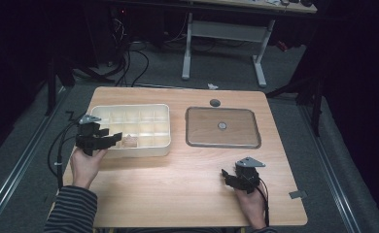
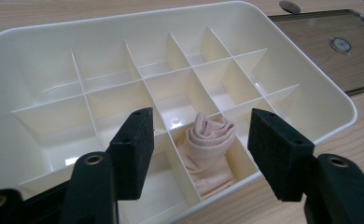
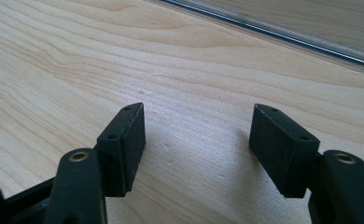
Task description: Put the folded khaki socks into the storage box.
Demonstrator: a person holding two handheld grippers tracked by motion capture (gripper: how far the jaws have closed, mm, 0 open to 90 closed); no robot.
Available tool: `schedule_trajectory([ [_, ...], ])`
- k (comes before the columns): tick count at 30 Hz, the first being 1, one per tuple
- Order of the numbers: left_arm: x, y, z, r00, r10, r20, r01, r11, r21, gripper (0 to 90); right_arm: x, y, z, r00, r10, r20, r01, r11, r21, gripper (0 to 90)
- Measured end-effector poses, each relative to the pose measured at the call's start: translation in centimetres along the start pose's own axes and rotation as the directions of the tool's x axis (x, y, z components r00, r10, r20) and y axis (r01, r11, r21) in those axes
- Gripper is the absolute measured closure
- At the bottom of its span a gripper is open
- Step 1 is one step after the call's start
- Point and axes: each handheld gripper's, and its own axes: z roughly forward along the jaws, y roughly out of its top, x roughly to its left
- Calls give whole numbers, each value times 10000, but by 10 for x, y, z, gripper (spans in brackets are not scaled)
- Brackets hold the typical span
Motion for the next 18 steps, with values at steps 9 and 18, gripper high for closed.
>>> schedule_trajectory([
  [9, -3, -3, -10, 9999, 110, -13, -110, 9999, -66, 398, 0, 0, 0, 10000, -3, -3, 3, 10000, 4, 361],
  [18, -2, -10, -16, 9999, -122, 115, 125, 9996, -241, 375, 0, 0, 0, 10000, -4, -1, 4, 10000, 0, 361],
])
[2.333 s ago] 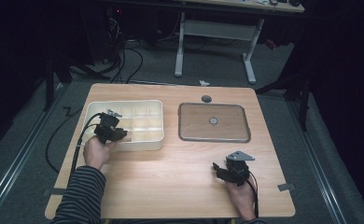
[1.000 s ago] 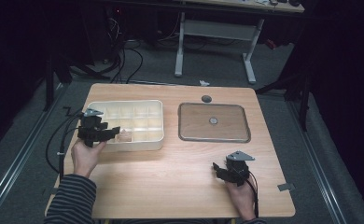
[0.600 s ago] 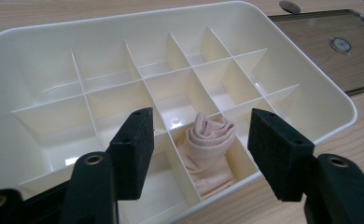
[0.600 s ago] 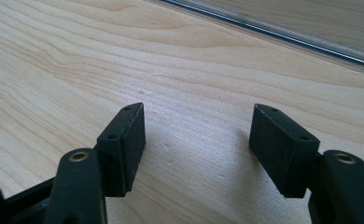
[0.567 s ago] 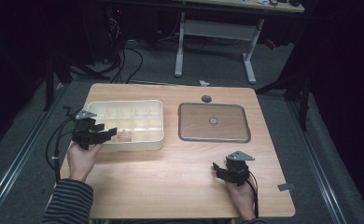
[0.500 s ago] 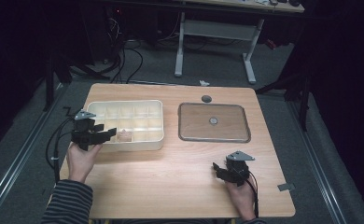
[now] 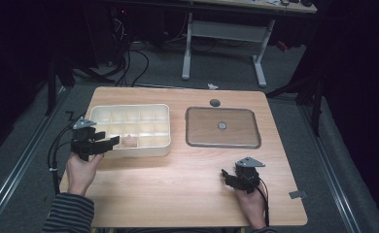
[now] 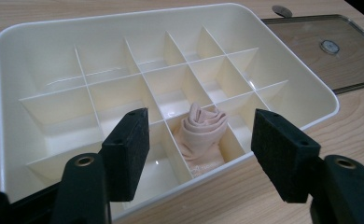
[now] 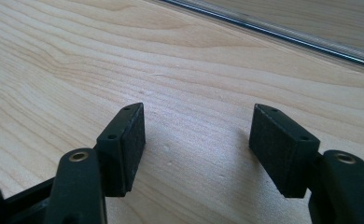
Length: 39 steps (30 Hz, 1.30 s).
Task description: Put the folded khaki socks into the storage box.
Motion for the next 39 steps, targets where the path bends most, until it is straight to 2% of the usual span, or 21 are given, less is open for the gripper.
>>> schedule_trajectory([
  [9, -2, -4, -9, 9999, -102, 52, 103, 9996, -275, 361, 0, 0, 0, 10000, 0, 4, 0, 10000, 3, 361],
  [16, -6, -9, -16, 10000, -7, 70, 10, 9994, -358, 349, 0, 0, 0, 10000, -2, 1, 2, 10000, 1, 361],
  [22, -6, -14, -21, 9998, -125, 126, 131, 9987, -496, 344, 0, 0, 0, 10000, -1, 1, 1, 10000, 3, 361],
  [27, -6, -20, -24, 9999, -127, 3, 127, 9981, -606, 353, 0, 0, 0, 10000, 1, 1, -1, 10000, 6, 361],
  [39, -7, -32, -27, 9993, -317, 181, 328, 9973, -657, 353, 0, 0, 0, 10000, -3, 0, 3, 10000, 3, 361],
])
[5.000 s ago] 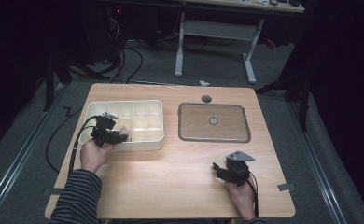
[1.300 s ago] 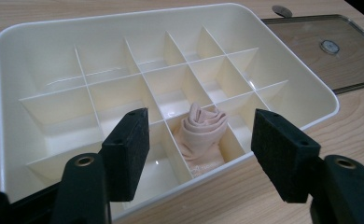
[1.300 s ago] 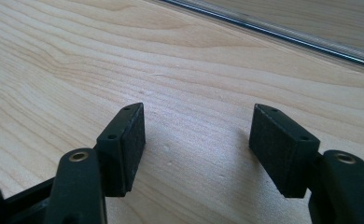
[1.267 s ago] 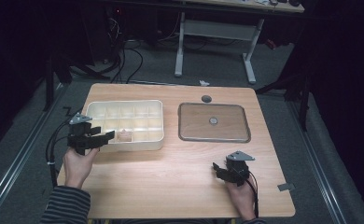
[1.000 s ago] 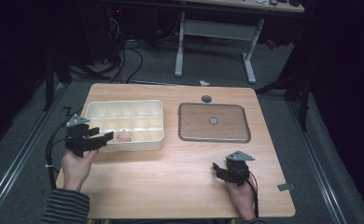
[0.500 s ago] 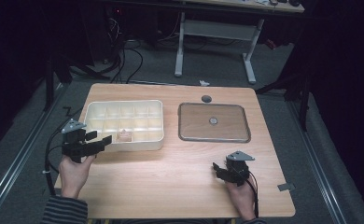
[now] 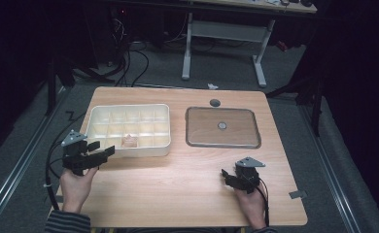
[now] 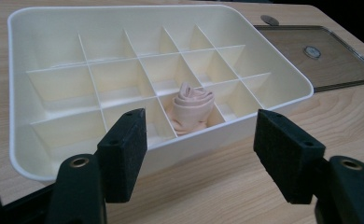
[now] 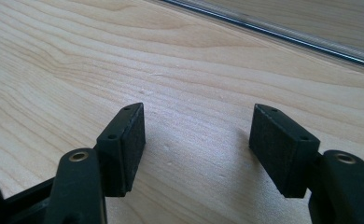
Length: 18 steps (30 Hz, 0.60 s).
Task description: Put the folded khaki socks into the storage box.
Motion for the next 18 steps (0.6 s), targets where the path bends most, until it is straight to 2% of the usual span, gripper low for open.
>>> schedule_trajectory([
  [18, -2, -19, 0, 9993, -321, 182, 321, 9995, -34, 348, 0, 0, 0, 10000, 1, -1, -1, 10000, 0, 361],
])
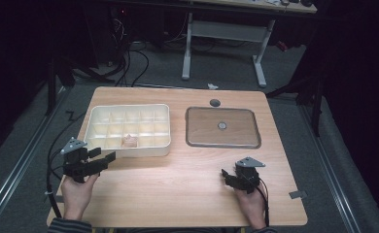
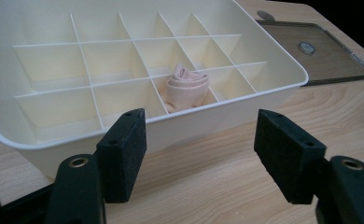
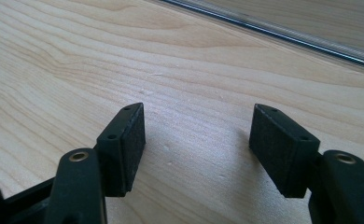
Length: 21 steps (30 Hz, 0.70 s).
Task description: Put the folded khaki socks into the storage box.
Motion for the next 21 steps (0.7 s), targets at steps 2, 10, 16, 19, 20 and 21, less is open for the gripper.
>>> schedule_trajectory([
  [2, -1, -1, 1, 10000, 40, -12, -39, 10000, 30, 348, 0, 0, 0, 10000, -1, 1, 1, 10000, 1, 361],
  [10, -5, -6, 4, 9999, -15, 159, 15, 10000, 26, 349, 0, 0, 0, 10000, -3, 1, 3, 10000, 0, 361],
  [16, -11, -9, 10, 9997, 103, 234, -106, 9998, 138, 349, 0, 0, 0, 10000, -5, 1, 5, 10000, 0, 361],
  [19, -14, -10, 13, 9992, 194, 339, -202, 9995, 232, 348, 0, 0, 0, 10000, 0, 1, 0, 10000, 1, 361],
  [20, -16, -11, 15, 9991, 232, 350, -242, 9993, 280, 348, 0, 0, 0, 10000, 1, 1, -1, 10000, 0, 361],
  [21, -17, -11, 16, 9991, 309, 287, -318, 9990, 313, 348, 0, 0, 0, 10000, 6, -5, -6, 10000, -1, 361],
])
